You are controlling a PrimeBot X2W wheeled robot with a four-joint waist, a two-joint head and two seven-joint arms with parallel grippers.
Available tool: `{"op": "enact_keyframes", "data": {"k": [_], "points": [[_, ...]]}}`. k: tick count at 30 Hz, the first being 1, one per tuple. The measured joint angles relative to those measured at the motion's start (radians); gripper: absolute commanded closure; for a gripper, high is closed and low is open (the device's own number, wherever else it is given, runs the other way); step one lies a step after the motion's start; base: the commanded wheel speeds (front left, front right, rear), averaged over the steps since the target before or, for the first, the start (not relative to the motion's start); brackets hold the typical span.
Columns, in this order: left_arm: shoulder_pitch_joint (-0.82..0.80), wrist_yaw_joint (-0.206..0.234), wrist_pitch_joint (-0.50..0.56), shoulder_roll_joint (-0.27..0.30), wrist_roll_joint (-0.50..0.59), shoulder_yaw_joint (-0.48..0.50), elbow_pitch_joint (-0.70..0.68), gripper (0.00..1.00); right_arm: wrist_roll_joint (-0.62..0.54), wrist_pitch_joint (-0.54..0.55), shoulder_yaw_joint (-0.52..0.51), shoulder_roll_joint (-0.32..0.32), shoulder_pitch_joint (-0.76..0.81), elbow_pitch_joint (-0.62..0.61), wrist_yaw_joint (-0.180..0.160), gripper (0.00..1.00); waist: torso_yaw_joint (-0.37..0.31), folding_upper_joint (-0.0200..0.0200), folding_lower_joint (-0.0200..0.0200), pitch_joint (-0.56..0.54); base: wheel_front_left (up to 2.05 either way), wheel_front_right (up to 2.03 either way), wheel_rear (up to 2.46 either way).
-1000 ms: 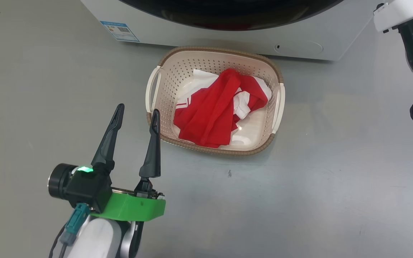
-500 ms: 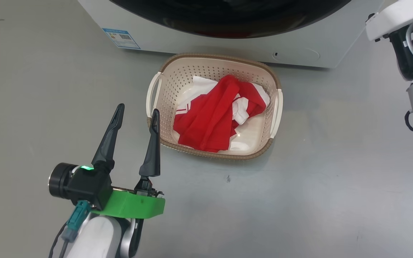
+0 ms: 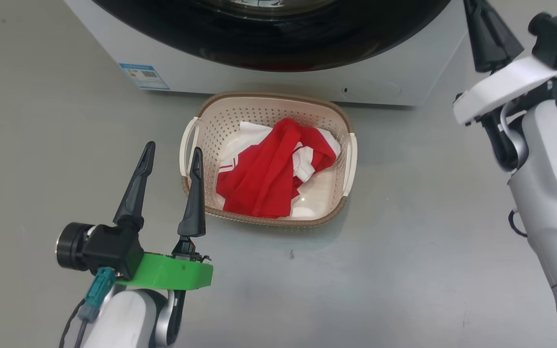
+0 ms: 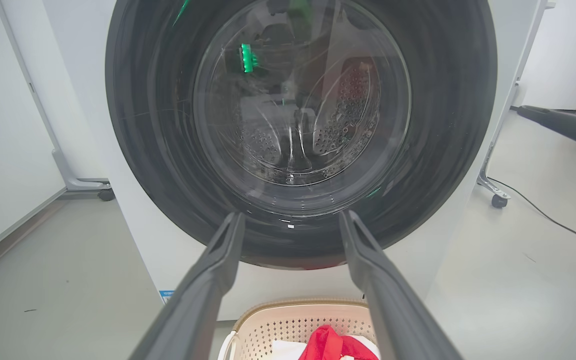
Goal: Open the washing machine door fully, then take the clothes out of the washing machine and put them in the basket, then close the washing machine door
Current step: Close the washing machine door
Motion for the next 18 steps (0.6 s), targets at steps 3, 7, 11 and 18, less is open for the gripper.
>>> {"op": "enact_keyframes", "data": {"k": [3, 7, 11, 18], "points": [[0.001, 0.000, 0.000, 0.000, 0.004, 0.002, 0.009, 0.00, 0.000, 0.000, 0.001, 0.004, 0.033, -0.005, 0.000, 1.00, -0.015, 0.0000, 0.0000, -0.014, 0.00, 0.00, 0.00], [0.005, 0.000, 0.000, 0.000, 0.006, 0.010, 0.026, 0.00, 0.008, 0.000, -0.004, 0.016, 0.084, -0.038, 0.000, 0.67, -0.034, 0.0000, 0.0000, -0.033, 0.00, 0.00, 0.00], [0.018, 0.000, 0.000, 0.000, 0.006, 0.017, 0.040, 0.00, 0.009, 0.000, -0.021, 0.033, 0.134, -0.076, 0.000, 0.00, -0.053, 0.0000, 0.0000, -0.052, 0.00, 0.00, 0.00], [0.027, 0.000, 0.000, 0.000, 0.006, 0.005, 0.074, 0.00, -0.002, -0.003, -0.058, 0.046, 0.249, -0.152, -0.005, 0.00, -0.081, 0.0000, 0.0000, -0.093, 0.00, 0.00, 0.00]]}}
